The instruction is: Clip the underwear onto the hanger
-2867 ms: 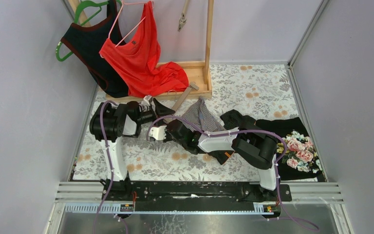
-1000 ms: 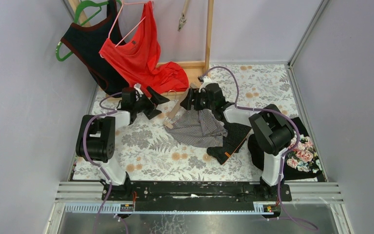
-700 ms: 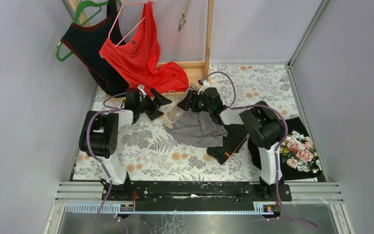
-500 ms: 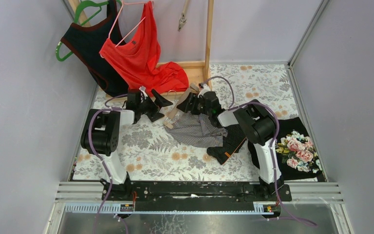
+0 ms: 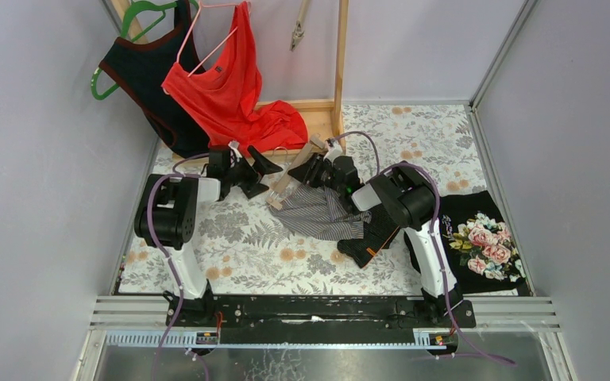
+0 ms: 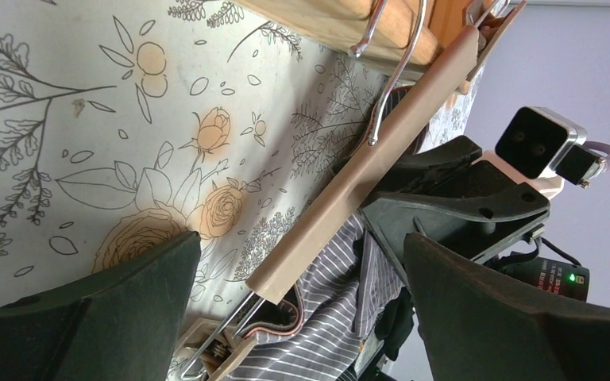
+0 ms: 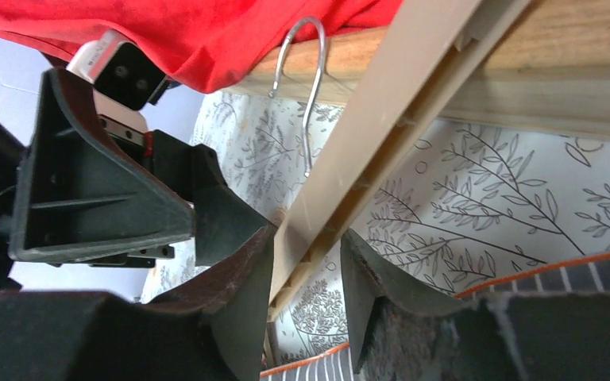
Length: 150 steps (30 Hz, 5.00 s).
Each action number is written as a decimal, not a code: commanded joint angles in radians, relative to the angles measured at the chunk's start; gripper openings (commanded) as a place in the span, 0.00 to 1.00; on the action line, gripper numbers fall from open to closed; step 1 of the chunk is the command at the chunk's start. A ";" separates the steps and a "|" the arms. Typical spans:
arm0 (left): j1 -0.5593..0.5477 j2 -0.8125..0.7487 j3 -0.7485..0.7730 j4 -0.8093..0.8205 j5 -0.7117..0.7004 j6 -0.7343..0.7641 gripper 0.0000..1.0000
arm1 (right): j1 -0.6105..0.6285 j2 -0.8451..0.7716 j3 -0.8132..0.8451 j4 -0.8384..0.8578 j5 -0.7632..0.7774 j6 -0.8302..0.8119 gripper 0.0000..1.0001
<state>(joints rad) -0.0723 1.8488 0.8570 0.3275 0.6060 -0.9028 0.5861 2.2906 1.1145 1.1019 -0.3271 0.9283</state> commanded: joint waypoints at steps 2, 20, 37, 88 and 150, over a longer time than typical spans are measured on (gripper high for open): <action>-0.006 0.036 0.003 0.098 0.027 0.005 0.97 | -0.003 0.014 0.025 0.188 -0.006 0.045 0.42; -0.008 0.180 -0.076 0.554 0.209 -0.242 0.79 | -0.054 0.078 0.024 0.414 -0.068 0.229 0.16; -0.008 0.231 -0.110 0.854 0.250 -0.393 0.60 | -0.069 0.098 0.029 0.454 -0.153 0.305 0.13; 0.137 0.173 -0.069 0.713 0.217 -0.392 1.00 | -0.041 -0.090 -0.152 0.294 -0.523 0.205 0.10; 0.032 0.300 -0.060 1.147 0.187 -0.620 0.46 | 0.067 0.018 0.042 0.228 -0.607 0.278 0.07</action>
<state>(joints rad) -0.0334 2.1262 0.8154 1.3468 0.7998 -1.5078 0.6415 2.2951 1.1152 1.2255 -0.9321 1.1679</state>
